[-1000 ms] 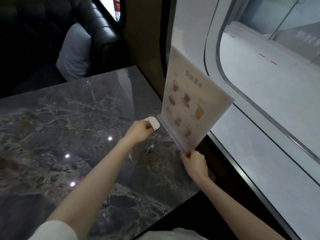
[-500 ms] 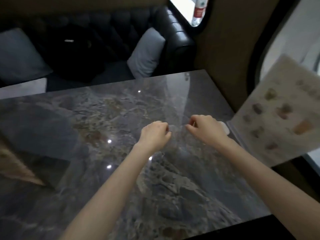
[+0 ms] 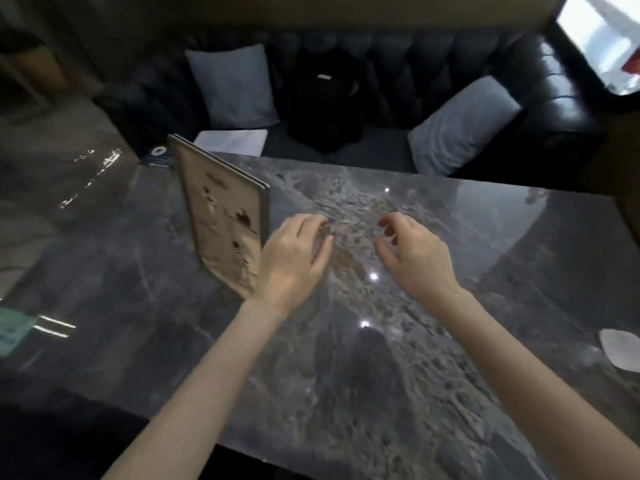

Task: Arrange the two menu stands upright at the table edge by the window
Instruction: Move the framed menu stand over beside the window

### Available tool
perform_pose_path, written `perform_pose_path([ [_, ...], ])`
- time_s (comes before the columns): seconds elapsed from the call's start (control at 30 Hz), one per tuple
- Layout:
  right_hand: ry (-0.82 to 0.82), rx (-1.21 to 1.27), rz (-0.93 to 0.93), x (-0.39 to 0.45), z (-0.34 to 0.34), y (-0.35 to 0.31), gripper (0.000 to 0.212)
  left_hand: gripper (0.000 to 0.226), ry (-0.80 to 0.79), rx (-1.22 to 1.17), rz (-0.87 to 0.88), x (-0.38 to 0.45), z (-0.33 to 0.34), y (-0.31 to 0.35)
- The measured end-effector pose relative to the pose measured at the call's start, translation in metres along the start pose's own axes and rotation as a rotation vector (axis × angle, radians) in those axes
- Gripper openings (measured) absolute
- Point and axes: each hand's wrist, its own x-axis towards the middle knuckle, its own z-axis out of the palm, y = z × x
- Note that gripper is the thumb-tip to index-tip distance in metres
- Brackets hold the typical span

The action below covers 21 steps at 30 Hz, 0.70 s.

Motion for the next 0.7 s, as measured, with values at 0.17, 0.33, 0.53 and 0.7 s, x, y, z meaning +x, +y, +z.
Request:
perform_pose_path([
  [0.17,-0.024,0.101,-0.082,0.004,0.048,-0.054,0.041,0.036,0.146,-0.001,-0.131,-0.016,-0.022,-0.075],
  [0.33,-0.151,0.240,0.021,0.004,0.095,-0.095,0.065,0.058,0.074,-0.101,-0.396,-0.026,-0.028,-0.145],
  [0.53,-0.230,0.555,0.254,0.007,0.134,-0.123,0.059,0.074,-0.259,-0.363,-0.760,-0.017,-0.011,-0.215],
  [0.7,-0.257,0.641,0.404,0.007,0.151,-0.126,0.032,0.070,-0.274,-0.712,-0.861,-0.005,0.006,-0.255],
])
